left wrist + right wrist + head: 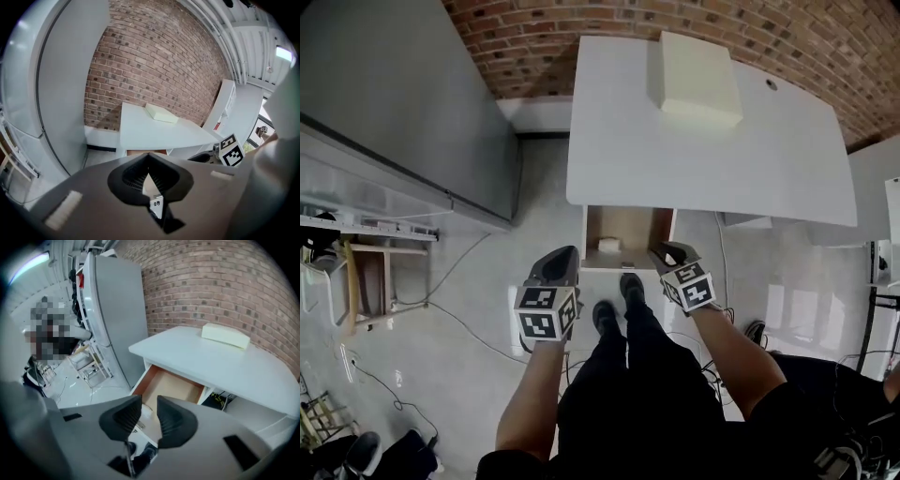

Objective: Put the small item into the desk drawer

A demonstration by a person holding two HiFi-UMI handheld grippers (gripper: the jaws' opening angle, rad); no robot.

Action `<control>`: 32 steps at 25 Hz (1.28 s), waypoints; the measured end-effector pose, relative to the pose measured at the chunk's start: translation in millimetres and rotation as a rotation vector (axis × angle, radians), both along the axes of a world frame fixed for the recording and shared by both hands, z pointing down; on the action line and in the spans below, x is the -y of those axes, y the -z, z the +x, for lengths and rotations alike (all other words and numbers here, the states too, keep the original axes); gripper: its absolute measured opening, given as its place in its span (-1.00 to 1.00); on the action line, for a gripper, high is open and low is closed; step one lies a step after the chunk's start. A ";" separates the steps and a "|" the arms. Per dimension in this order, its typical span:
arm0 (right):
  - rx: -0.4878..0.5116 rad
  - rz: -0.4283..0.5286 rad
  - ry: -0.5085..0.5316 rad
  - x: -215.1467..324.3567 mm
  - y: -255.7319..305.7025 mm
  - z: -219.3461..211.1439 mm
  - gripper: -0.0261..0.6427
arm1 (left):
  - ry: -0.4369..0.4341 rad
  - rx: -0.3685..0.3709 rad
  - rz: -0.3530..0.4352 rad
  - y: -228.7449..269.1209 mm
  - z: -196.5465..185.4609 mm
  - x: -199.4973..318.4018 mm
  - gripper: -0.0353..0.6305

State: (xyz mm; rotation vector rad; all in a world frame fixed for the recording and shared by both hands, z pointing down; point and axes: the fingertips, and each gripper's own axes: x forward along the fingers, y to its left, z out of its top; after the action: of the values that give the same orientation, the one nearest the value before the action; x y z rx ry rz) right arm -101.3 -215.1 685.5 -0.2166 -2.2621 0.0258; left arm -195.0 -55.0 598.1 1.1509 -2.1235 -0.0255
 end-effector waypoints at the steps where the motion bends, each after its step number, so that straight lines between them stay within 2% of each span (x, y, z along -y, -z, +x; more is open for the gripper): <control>1: 0.025 -0.006 -0.022 1.1 15.7 3.4 -0.61 | -0.005 0.007 0.003 7.8 2.5 -2.7 -0.86; 7: 0.136 0.007 -0.083 5.4 90.2 29.3 -0.74 | -0.047 0.044 0.011 41.1 17.6 -12.3 -0.86; 17: 0.256 -0.029 -0.159 28.5 159.9 73.7 -0.82 | -0.084 0.102 0.037 82.1 34.6 7.0 -0.86; 24: 0.382 -0.085 -0.146 63.7 204.4 84.0 -0.86 | -0.098 0.184 0.023 123.1 41.8 39.1 -0.86; 32: 0.510 -0.153 -0.117 112.1 243.8 100.1 -0.88 | -0.043 0.251 0.036 165.1 52.9 80.9 -0.86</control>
State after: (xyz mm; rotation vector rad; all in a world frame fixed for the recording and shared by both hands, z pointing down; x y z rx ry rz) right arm -1.2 -327.2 441.6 -0.1860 -2.7828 0.2291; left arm -142.0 -135.8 433.0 1.2773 -2.3240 0.1057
